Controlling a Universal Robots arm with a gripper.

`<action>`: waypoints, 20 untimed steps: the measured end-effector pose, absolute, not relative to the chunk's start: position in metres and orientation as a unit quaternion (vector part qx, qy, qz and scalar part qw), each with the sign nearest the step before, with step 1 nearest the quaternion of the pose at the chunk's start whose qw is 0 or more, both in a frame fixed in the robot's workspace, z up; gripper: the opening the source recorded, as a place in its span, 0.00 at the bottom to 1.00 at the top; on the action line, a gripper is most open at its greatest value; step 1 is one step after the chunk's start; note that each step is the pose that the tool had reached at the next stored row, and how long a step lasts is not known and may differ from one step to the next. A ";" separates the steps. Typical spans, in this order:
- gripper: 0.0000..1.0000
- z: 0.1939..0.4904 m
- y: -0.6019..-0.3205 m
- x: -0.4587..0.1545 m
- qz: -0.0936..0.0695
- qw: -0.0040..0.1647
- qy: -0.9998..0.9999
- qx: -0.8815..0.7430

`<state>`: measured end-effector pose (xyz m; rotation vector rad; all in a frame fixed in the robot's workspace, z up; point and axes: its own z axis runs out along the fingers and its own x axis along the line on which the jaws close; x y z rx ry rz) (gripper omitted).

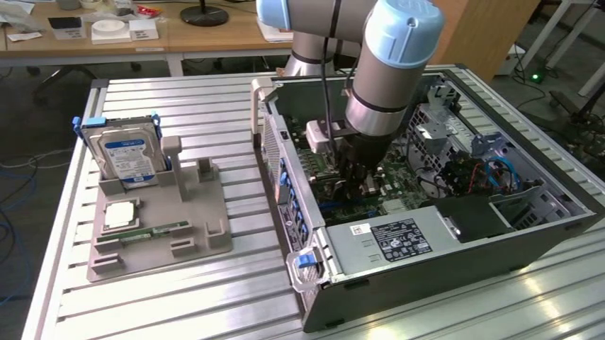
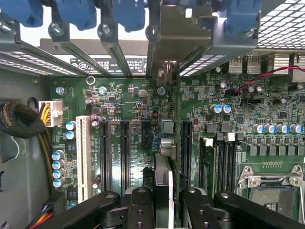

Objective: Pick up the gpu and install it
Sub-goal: 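Insert the gpu into the slot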

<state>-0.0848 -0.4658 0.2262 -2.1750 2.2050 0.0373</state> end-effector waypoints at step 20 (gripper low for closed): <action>0.27 0.223 -0.464 -0.085 0.012 0.022 0.712 -0.702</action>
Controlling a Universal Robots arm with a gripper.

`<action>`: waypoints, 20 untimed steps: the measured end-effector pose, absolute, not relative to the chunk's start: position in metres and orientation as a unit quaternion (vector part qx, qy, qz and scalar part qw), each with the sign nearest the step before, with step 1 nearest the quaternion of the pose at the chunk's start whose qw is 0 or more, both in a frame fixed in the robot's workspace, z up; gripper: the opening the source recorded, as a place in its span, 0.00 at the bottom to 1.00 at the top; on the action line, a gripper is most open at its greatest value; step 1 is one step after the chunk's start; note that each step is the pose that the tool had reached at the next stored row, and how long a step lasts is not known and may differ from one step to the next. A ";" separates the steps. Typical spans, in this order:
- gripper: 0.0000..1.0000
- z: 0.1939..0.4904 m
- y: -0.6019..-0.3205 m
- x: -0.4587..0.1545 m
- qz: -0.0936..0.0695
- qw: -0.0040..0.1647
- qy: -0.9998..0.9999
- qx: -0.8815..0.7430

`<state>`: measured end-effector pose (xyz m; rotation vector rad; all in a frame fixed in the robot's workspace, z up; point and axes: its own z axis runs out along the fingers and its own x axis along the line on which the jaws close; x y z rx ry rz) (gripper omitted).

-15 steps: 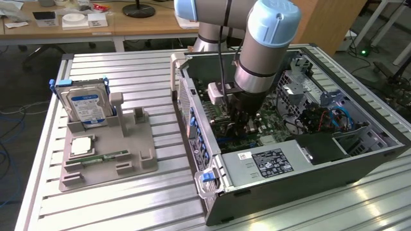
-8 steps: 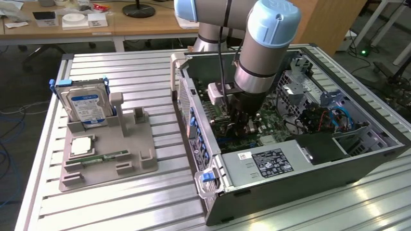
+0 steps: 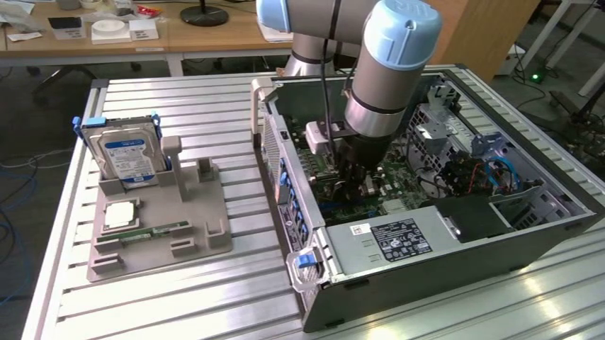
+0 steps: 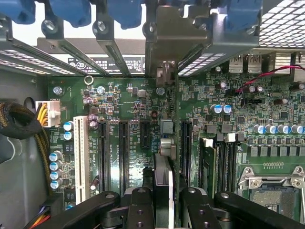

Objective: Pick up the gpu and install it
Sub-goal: 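Insert the gpu into the slot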

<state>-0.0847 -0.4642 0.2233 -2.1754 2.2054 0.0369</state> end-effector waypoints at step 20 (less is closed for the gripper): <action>0.27 0.215 -0.464 -0.085 0.011 0.020 0.712 -0.702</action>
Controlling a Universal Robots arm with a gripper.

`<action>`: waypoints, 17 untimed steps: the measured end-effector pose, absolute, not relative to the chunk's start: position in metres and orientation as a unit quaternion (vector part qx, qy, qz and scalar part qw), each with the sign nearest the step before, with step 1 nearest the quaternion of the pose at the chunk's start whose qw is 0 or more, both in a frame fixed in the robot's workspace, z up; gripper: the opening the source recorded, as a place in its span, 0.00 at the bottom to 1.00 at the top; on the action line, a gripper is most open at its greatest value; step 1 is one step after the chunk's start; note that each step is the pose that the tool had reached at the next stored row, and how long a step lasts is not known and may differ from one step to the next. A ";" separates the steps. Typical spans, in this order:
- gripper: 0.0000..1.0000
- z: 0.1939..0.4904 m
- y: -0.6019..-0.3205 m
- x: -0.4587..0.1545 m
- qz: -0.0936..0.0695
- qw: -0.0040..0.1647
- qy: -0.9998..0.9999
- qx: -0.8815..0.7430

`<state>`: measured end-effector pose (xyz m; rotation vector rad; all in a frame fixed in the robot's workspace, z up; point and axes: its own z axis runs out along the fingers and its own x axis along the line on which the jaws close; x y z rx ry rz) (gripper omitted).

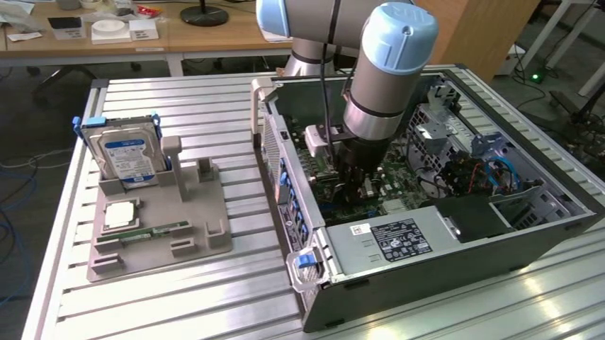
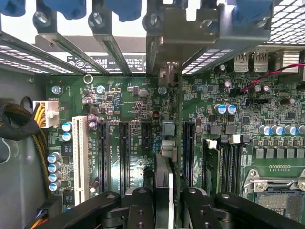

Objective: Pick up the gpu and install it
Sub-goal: 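Insert the gpu into the slot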

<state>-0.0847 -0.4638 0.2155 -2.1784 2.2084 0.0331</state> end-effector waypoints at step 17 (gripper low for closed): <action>0.41 0.234 -0.464 -0.085 0.009 0.021 0.712 -0.702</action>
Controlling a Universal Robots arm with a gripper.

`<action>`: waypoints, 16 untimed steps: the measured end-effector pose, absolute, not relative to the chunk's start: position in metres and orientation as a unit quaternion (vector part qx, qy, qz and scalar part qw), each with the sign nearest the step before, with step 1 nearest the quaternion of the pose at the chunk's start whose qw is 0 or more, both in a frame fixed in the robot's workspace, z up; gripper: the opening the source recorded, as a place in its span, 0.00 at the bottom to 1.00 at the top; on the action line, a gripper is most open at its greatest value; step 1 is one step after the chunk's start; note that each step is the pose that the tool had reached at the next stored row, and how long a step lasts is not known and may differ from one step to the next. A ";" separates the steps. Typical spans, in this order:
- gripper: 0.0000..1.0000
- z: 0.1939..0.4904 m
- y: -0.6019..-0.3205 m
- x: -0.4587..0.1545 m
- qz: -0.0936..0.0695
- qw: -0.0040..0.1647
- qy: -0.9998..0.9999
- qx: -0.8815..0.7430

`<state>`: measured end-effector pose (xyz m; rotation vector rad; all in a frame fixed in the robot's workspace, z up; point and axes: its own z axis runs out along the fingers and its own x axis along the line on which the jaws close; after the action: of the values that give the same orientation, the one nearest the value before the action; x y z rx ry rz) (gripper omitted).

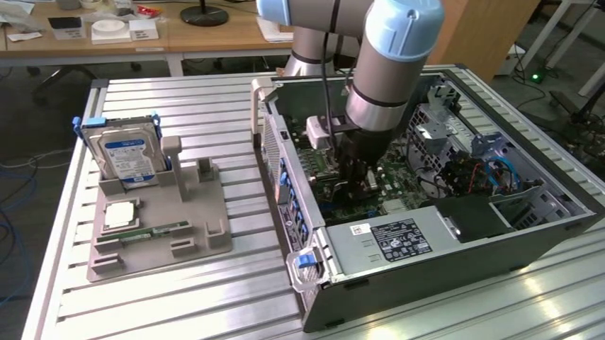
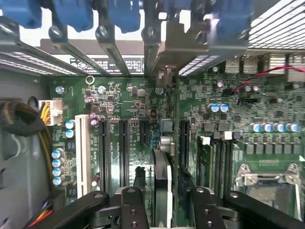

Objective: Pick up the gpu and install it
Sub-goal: 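Insert the gpu into the slot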

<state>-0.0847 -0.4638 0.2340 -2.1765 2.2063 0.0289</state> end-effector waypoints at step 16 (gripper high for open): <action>0.33 0.269 -0.463 -0.085 0.006 0.025 0.712 -0.702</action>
<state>-0.0847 -0.4634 0.2694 -2.1717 2.2012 0.0181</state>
